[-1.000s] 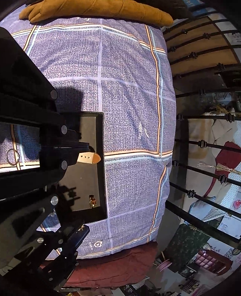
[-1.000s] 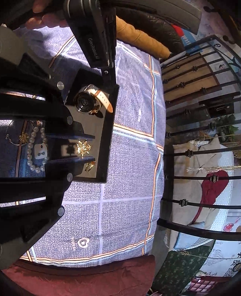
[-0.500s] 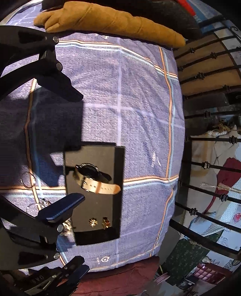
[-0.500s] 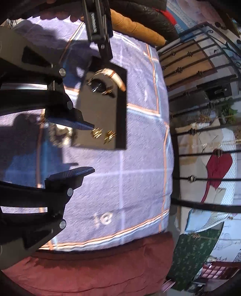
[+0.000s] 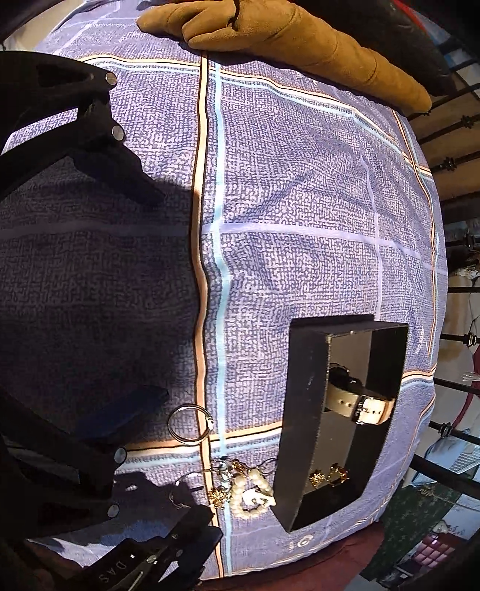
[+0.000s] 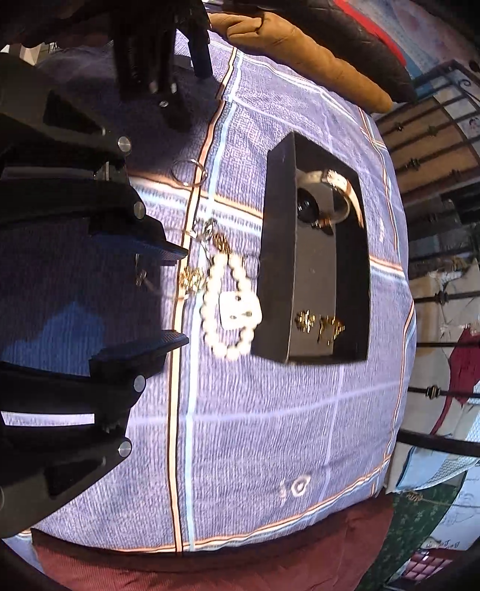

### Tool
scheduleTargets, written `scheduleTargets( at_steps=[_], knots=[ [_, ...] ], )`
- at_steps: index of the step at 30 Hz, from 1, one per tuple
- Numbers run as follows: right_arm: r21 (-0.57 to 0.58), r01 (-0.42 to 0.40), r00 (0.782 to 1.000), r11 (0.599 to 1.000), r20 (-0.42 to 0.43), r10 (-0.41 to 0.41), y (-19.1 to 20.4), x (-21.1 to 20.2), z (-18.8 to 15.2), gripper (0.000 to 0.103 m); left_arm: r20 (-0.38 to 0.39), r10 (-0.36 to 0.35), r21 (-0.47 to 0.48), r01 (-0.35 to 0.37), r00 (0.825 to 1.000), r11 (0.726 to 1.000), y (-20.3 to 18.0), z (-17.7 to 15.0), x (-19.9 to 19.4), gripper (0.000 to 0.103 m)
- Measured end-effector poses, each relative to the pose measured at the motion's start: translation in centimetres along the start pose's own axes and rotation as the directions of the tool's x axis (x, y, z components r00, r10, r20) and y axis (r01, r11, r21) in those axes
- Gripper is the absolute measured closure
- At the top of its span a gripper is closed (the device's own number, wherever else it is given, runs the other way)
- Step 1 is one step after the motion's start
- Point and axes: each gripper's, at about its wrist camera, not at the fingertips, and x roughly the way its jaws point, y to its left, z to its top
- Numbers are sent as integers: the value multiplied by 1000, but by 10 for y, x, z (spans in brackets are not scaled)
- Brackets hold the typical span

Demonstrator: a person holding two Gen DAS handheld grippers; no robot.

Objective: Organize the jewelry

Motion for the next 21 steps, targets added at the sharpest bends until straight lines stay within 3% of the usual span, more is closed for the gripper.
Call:
scheduleTargets(
  at_steps=[7, 8, 9, 10, 13, 15, 16, 18, 21],
  knots=[
    [-40, 16, 1000, 999, -11, -17, 16, 27, 4, 63, 36, 27, 40, -29, 999, 999, -8, -11, 9, 5],
    [-42, 23, 1000, 999, -4, -23, 16, 28, 3, 70, 41, 28, 42, -29, 999, 999, -8, -12, 10, 5],
    [-37, 21, 1000, 999, 9, -21, 14, 26, 4, 83, 43, 25, 42, -26, 999, 999, -9, -12, 10, 6],
    [-24, 9, 1000, 1000, 8, -9, 11, 24, 4, 84, 41, 20, 41, -21, 999, 999, -9, -12, 10, 6],
    [55, -41, 999, 998, 18, 40, -5, 12, 6, 85, 45, 6, 64, -9, 999, 998, -10, -10, 4, 25],
    [60, -49, 998, 997, 40, 47, -8, 0, 7, 85, 38, -24, 78, 21, 999, 997, -11, -4, -2, 50],
    [65, -57, 997, 996, 47, 54, -9, -6, 8, 85, 33, -38, 79, 36, 999, 996, -11, -1, -4, 55],
    [66, -62, 996, 996, 61, 58, -9, -15, 10, 85, 21, -70, 74, 68, 997, 995, -12, 4, -10, 82],
    [53, -54, 995, 997, 81, 50, -7, -26, 15, 85, 29, -103, 75, 100, 994, 992, -13, 13, -23, 99]
  ],
)
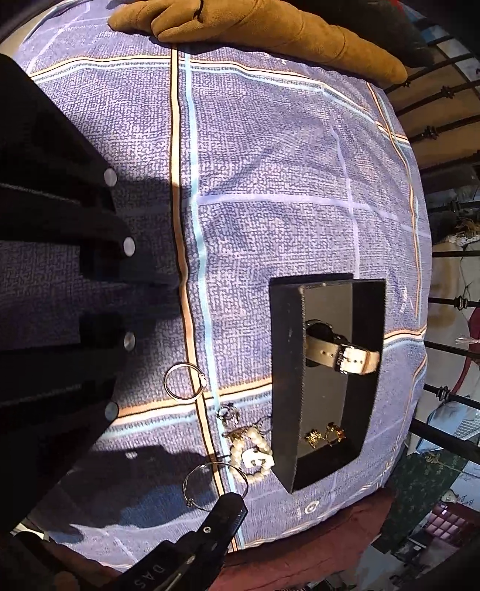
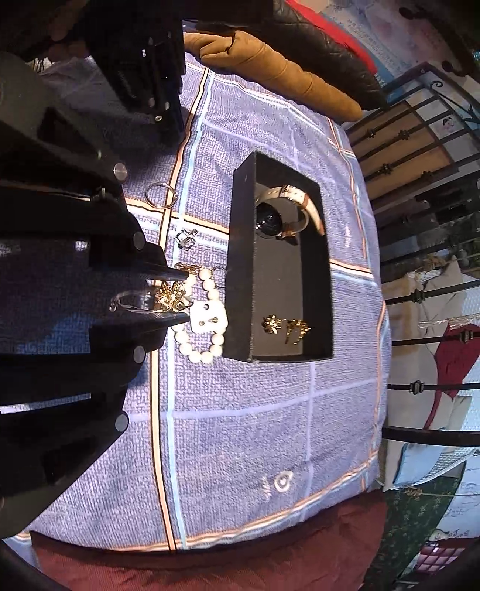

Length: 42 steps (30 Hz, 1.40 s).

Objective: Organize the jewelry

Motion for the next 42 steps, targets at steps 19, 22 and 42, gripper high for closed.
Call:
scheduleTargets(
  at_steps=[19, 22, 42],
  knots=[
    [-28, -27, 993, 999, 111, 30, 10, -40, 38, 85, 83, -39, -21, 41, 996, 999, -20, 68, -35, 103],
    [-42, -28, 991, 999, 132, 33, 13, -40, 48, 85, 99, -48, -29, 51, 994, 998, -20, 79, -35, 103],
    [-67, 18, 994, 998, 112, -10, 9, 11, 99, 84, 122, -3, -9, 4, 993, 1000, -25, 132, -10, 103]
  ],
)
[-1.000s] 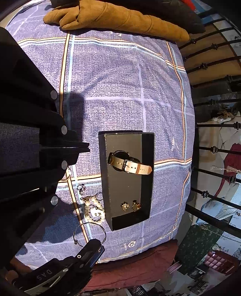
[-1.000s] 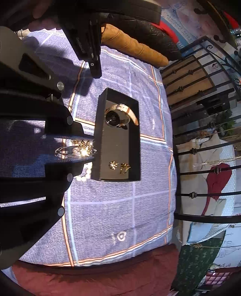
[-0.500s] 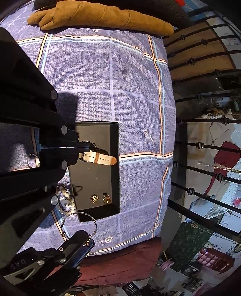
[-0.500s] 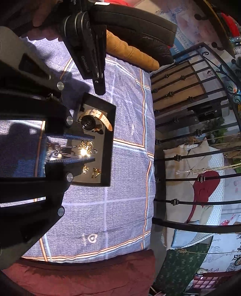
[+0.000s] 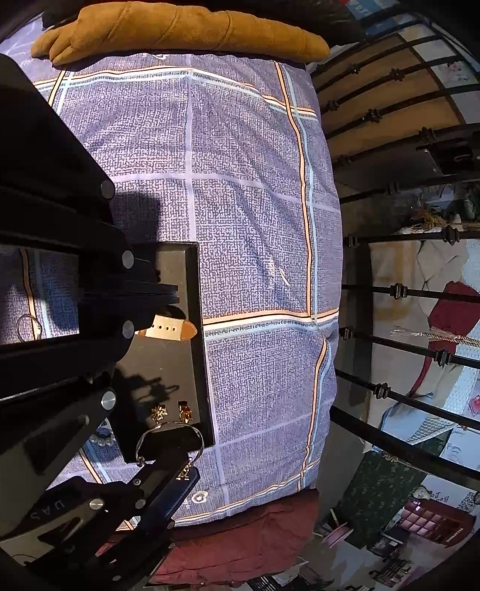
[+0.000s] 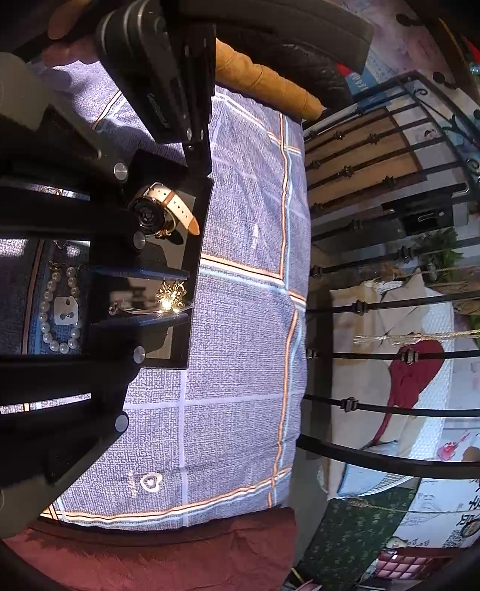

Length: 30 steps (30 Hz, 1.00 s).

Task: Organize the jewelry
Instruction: 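Lower the gold bangle into the box and open the right tool, then grasp the white pearl bracelet with the right tool and lift it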

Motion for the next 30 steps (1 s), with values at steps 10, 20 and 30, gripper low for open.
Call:
scheduleTargets(
  at_steps=[10, 20, 30],
  knots=[
    [18, 24, 1000, 1000, 5, -24, -11, -6, -4, 63, 29, 40, -11, -40, 999, 999, 10, -8, -7, 45],
    [113, 121, 990, 986, -82, -112, -52, -28, -65, 63, 4, -7, -53, 8, 1000, 999, 24, -71, -22, 26],
    [127, 135, 979, 983, -169, -112, -46, 15, -99, 63, -122, 90, 56, -84, 988, 995, -10, -132, 32, 32]
  ],
)
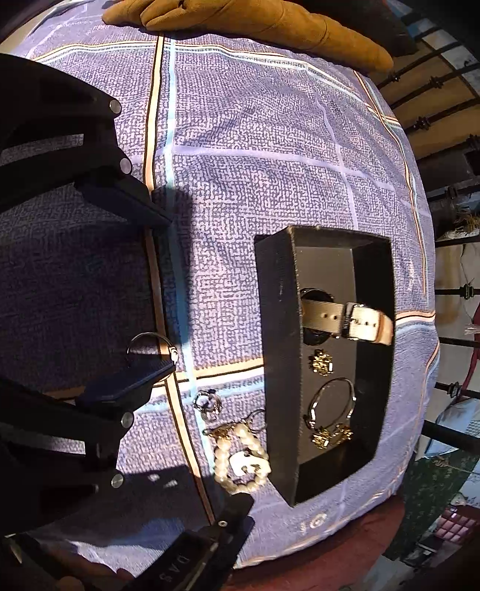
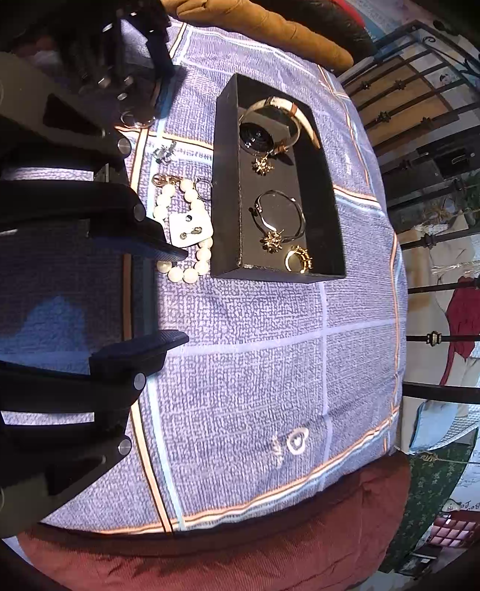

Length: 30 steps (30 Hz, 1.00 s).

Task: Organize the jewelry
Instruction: 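Grasp the white pearl bracelet with the right tool and lift it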

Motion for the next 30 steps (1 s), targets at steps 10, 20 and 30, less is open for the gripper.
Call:
scheduleTargets(
  at_steps=[10, 20, 30],
  knots=[
    [-71, -4, 1000, 998, -22, 3, 9, 10, 0, 93, -6, 9, -37, -9, 1000, 999, 18, -3, -3, 89],
    [-29, -144, 983, 989, 110, 146, 16, -68, 5, 93, 41, -148, -143, 153, 988, 978, 54, 4, -46, 100],
    [-56, -191, 966, 980, 166, 198, 29, -106, 23, 93, 100, -181, -126, 193, 978, 973, 43, 31, -82, 100]
  ],
)
